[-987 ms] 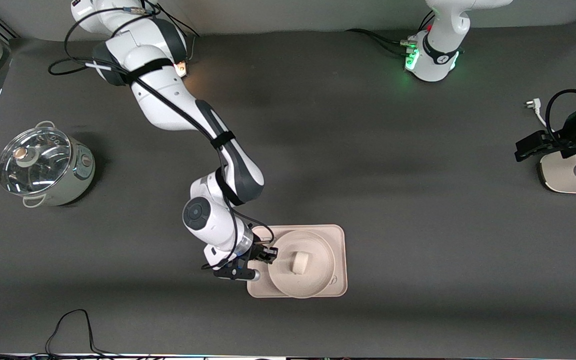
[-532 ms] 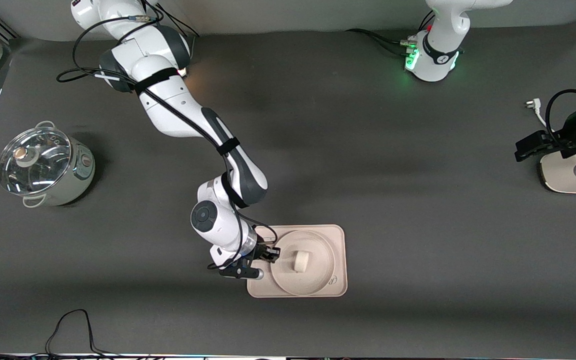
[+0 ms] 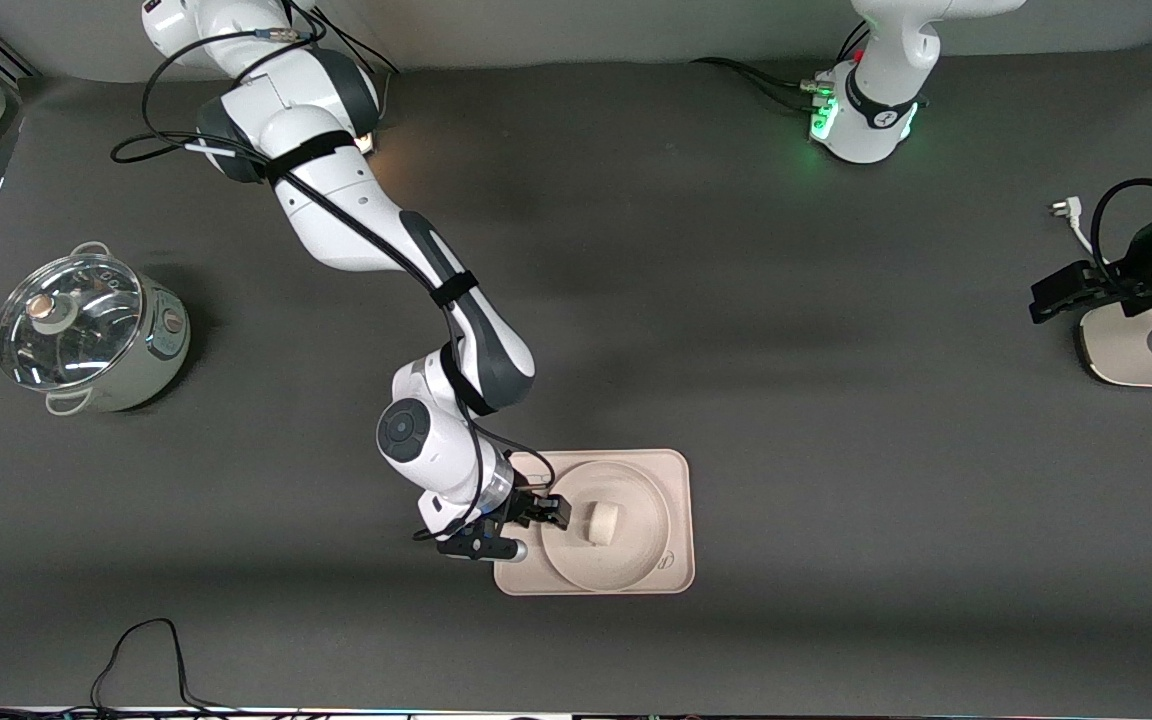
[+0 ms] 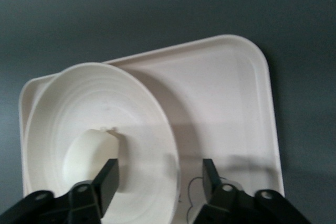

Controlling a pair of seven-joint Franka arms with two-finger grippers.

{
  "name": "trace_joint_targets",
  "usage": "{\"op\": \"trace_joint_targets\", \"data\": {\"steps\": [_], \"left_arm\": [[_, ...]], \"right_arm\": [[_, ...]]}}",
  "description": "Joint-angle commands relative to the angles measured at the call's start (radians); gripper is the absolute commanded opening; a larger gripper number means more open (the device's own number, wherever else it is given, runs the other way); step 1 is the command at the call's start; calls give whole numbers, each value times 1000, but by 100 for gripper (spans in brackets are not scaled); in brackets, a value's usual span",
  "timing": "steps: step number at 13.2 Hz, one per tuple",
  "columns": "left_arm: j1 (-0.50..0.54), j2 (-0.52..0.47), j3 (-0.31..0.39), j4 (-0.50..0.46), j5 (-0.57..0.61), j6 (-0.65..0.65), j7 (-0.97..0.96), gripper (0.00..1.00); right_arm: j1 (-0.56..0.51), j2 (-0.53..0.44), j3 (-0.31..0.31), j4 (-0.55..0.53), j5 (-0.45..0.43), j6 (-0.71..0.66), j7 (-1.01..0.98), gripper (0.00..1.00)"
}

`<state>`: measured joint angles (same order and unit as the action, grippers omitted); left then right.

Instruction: Place bun in plate and plate on tray

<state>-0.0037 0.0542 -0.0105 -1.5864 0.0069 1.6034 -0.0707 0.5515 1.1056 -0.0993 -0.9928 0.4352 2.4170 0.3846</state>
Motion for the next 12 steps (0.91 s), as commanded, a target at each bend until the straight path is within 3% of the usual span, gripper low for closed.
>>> {"op": "trace_joint_targets", "data": {"steps": [1, 3, 6, 9, 12], "left_arm": [[-9, -19, 4, -9, 8, 4, 14, 100], [-9, -19, 4, -9, 8, 4, 14, 100], [-9, -19, 4, -9, 8, 4, 14, 100], [-9, -20, 4, -9, 8, 4, 14, 100], [-9, -20, 3, -7, 8, 6, 14, 100]], "right_arm": [[-13, -168, 3, -113, 26, -108, -16, 100], [-19, -264, -20, -116, 8, -288, -13, 100], [-25, -459, -108, -135, -7, -615, -26, 100], [-85, -706, -99, -300, -149, -732, -38, 100], [-183, -916, -77, -449, -207, -823, -163, 100]]}}
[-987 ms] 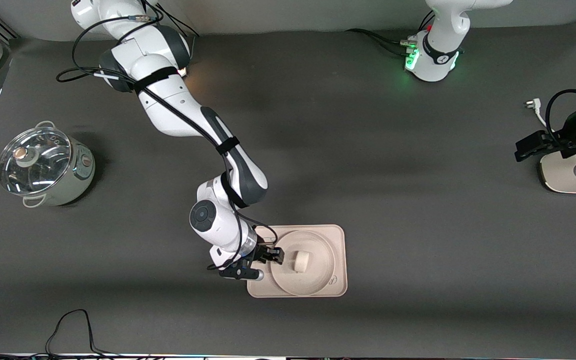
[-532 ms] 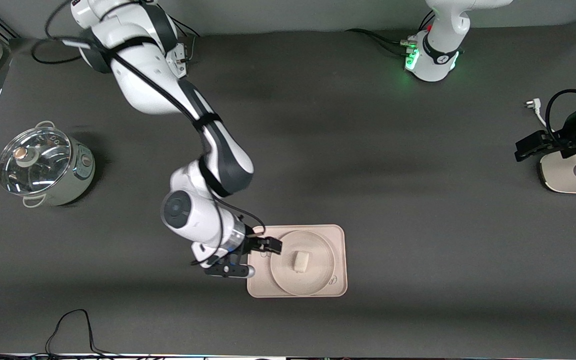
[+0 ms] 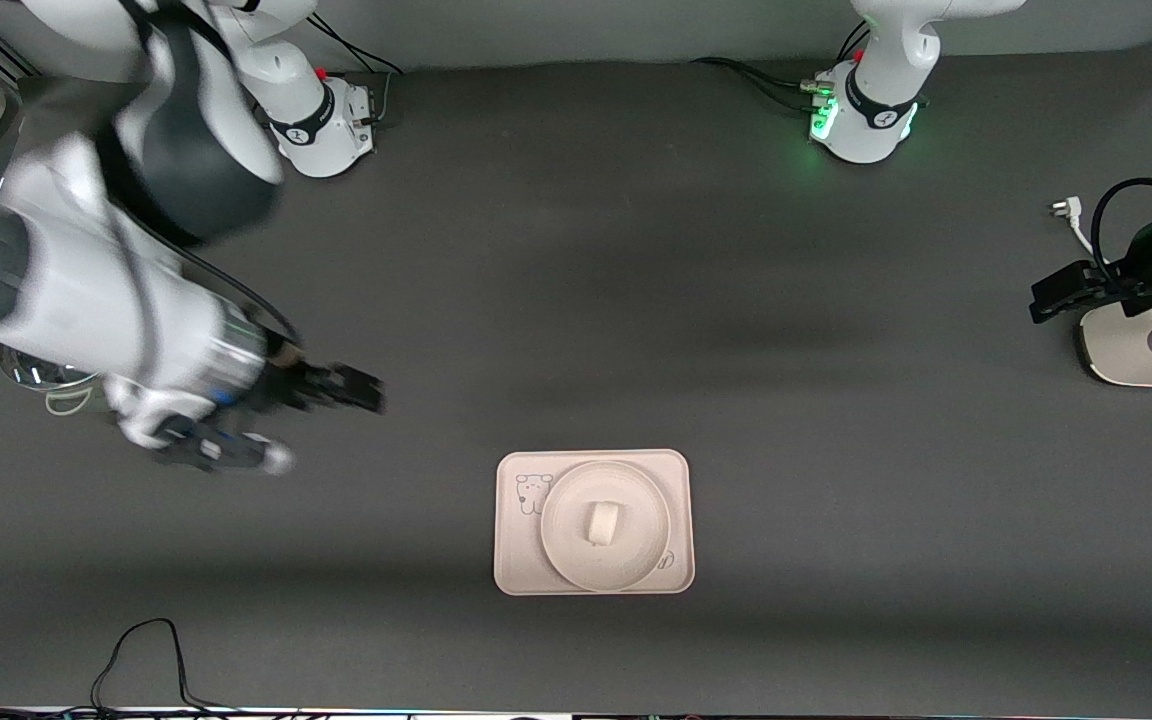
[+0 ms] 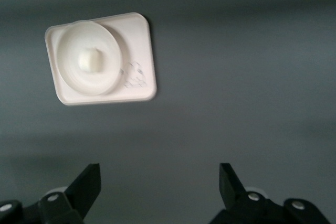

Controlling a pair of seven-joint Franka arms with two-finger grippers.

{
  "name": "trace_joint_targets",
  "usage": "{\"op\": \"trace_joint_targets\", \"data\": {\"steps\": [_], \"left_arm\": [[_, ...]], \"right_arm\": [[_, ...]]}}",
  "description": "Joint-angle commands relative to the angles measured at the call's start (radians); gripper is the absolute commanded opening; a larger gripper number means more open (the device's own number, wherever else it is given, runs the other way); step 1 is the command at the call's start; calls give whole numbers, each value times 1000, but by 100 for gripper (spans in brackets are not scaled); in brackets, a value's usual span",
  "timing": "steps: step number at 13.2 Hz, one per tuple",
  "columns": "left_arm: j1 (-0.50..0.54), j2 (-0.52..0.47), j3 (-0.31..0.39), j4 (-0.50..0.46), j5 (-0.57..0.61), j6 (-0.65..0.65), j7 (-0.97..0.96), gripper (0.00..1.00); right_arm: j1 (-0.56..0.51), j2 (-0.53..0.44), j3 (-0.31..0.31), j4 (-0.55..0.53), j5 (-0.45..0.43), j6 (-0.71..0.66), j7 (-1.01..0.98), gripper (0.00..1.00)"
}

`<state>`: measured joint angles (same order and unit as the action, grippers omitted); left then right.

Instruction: Place bun in plate and plate on tray

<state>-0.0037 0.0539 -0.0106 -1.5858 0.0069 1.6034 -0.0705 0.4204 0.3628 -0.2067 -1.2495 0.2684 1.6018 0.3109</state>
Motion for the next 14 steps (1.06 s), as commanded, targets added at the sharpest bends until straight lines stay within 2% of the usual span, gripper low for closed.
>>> {"op": "trace_joint_targets", "data": {"steps": [1, 6, 9, 11, 14], "left_arm": [[-9, -20, 3, -6, 8, 4, 14, 100], [-9, -19, -3, -2, 10, 7, 14, 100], [-9, -20, -3, -2, 11, 7, 15, 100], [-7, -20, -9, 1, 13, 21, 27, 100], [2, -20, -8, 1, 21, 23, 43, 100]], "right_arm": [[-81, -212, 30, -220, -67, -17, -140, 100], [-299, -295, 118, -242, -190, -115, -325, 100], [-302, -303, 95, -242, -265, -115, -351, 100], [-302, -304, 66, -245, -273, -115, -352, 100], [-318, -308, 62, -258, -273, -109, -352, 100]]}}
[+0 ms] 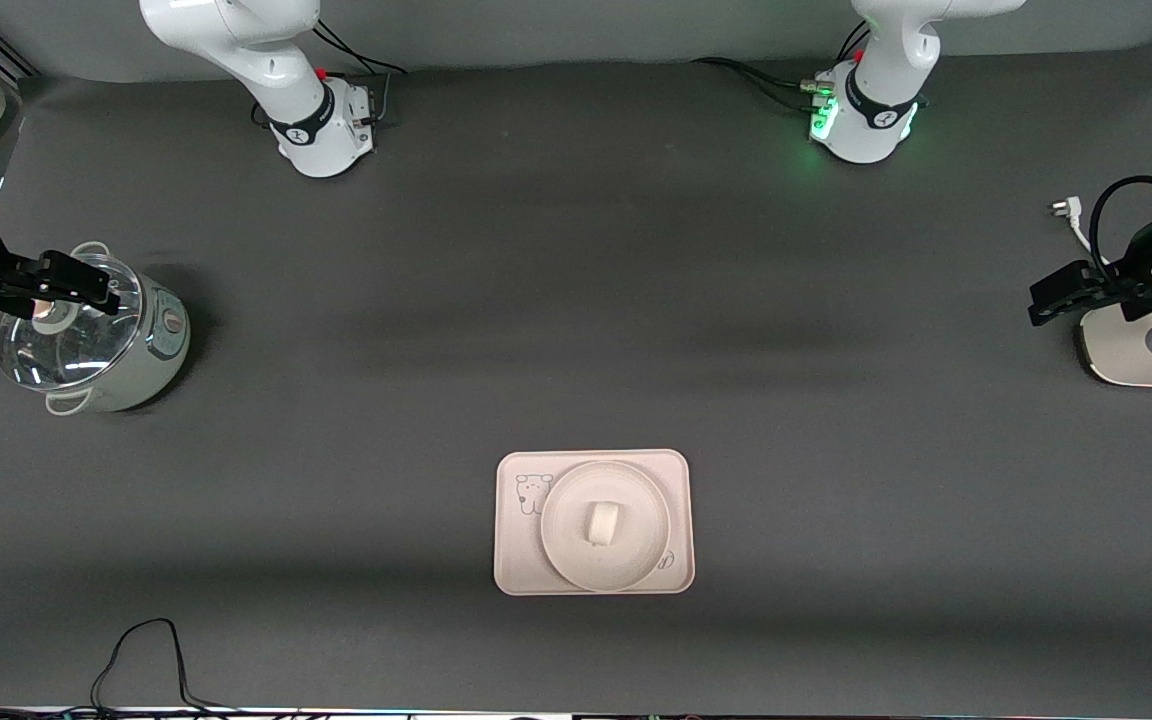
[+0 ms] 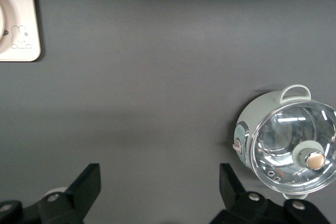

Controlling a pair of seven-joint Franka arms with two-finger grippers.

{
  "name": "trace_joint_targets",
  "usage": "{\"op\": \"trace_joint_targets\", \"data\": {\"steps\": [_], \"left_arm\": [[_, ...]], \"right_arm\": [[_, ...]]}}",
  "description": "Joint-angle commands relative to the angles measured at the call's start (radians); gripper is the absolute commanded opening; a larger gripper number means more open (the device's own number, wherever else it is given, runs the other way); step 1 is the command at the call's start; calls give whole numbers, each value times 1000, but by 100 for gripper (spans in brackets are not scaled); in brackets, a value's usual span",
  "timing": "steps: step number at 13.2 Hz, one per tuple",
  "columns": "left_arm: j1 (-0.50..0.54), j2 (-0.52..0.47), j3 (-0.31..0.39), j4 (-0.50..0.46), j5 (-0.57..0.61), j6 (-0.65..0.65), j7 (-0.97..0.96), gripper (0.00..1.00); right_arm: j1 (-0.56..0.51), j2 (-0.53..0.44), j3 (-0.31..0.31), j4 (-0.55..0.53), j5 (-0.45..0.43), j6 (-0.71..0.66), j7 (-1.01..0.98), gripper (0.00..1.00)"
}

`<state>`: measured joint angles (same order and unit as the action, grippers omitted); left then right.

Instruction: Place bun in plate and plate on tray

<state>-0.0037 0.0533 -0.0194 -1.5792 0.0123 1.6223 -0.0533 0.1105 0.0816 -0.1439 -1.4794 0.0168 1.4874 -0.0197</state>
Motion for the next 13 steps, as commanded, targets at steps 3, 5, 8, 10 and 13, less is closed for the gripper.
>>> {"op": "trace_joint_targets", "data": {"steps": [3, 5, 8, 10, 13], "left_arm": [[2, -21, 1, -4, 15, 1, 26, 100], [1, -21, 1, -4, 17, 5, 26, 100], [1, -21, 1, -4, 17, 4, 26, 100], [2, -20, 1, -4, 15, 5, 27, 100], [-1, -21, 1, -4, 17, 5, 26, 100]], "right_arm": [[-28, -25, 7, -29, -21, 7, -22, 100], [-26, -25, 7, -29, -23, 7, -19, 100], [-25, -25, 7, -29, -23, 5, -19, 100], [-25, -25, 7, -29, -23, 2, -17, 100], [-25, -23, 7, -29, -23, 1, -17, 100]]}}
